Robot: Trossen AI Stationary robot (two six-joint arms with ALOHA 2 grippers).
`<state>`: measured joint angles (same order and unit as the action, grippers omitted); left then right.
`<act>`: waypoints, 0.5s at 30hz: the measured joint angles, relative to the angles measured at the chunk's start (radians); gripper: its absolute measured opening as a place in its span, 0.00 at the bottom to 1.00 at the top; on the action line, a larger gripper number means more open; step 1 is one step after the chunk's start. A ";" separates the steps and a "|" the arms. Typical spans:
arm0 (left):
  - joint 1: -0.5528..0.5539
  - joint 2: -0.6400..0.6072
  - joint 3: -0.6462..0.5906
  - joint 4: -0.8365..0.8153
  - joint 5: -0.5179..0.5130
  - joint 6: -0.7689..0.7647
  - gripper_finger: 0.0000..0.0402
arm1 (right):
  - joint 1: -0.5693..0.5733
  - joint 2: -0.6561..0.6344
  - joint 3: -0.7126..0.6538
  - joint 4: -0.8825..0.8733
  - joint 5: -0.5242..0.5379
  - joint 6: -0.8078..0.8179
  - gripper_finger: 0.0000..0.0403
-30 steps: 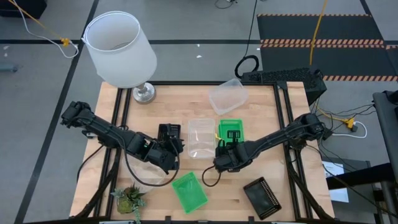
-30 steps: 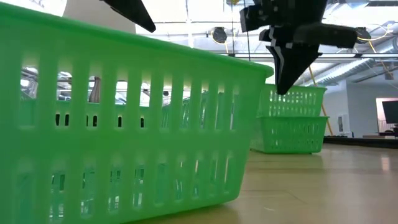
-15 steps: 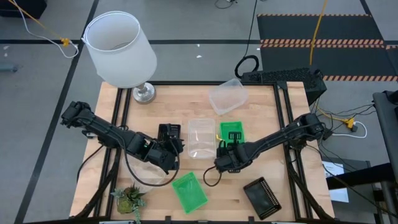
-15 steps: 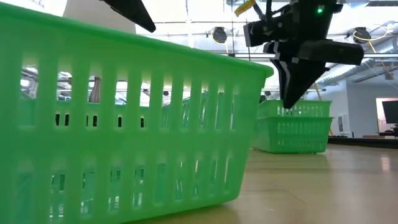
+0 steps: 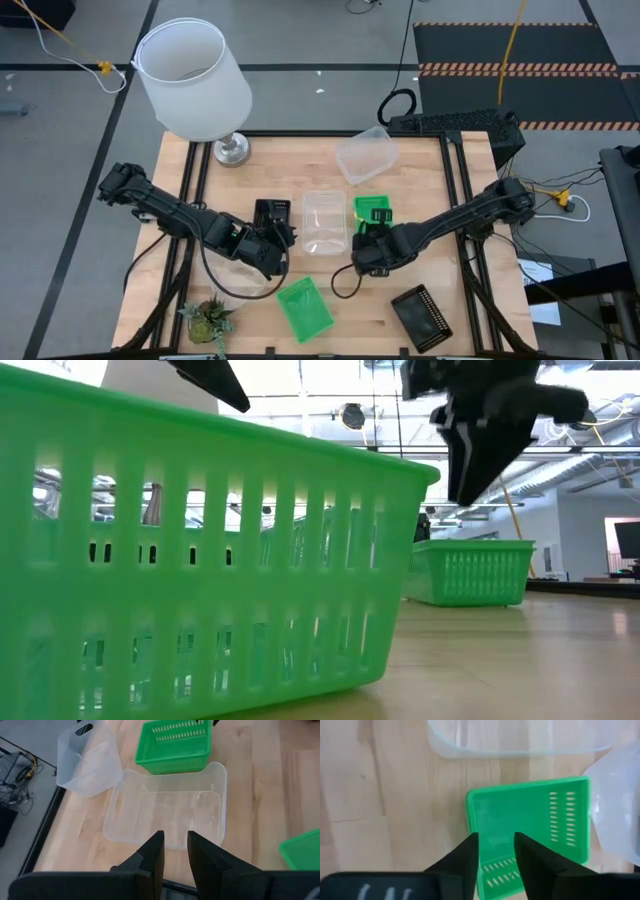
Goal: Stack baskets by color
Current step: Stack the top right green bin on the top middle green bin, then stack the top right transparent bin on the middle transparent bin
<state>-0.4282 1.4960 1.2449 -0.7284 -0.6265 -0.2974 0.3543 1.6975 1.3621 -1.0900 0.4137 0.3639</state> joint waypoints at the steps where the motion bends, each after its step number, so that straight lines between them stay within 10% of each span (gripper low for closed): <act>1: 0.000 0.000 0.000 0.000 0.001 0.000 0.22 | 0.001 -0.018 0.000 0.001 0.001 -0.003 0.32; 15: 0.022 0.000 0.000 0.000 0.001 0.096 0.22 | -0.098 -0.222 0.001 0.141 0.246 -0.205 0.39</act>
<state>-0.4057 1.4960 1.2449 -0.7284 -0.6254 -0.2012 0.2567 1.4759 1.3630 -0.9494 0.6598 0.1586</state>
